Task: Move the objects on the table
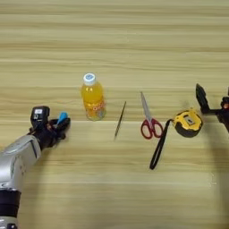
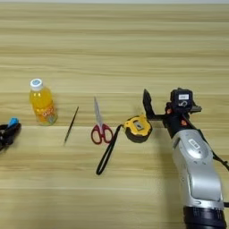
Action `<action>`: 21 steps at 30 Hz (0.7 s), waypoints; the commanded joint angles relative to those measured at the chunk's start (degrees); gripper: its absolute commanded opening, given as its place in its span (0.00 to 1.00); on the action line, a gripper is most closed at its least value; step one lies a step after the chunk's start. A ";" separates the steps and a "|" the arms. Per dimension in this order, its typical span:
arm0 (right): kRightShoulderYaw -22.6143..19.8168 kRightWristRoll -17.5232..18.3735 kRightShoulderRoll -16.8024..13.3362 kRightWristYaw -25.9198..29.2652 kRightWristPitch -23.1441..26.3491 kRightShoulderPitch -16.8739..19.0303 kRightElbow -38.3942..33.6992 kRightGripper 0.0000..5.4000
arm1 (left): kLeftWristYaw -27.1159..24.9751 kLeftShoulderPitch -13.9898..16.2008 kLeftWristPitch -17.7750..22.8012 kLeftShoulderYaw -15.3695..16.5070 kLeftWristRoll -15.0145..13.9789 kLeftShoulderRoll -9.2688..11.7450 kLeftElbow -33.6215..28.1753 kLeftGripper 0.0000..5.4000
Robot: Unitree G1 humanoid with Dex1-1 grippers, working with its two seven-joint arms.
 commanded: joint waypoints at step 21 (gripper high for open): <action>-1.26 -3.84 -1.79 -1.23 -5.48 -2.80 9.67 1.00 | -3.18 -0.66 -2.55 2.56 -2.02 -3.35 -3.73 0.81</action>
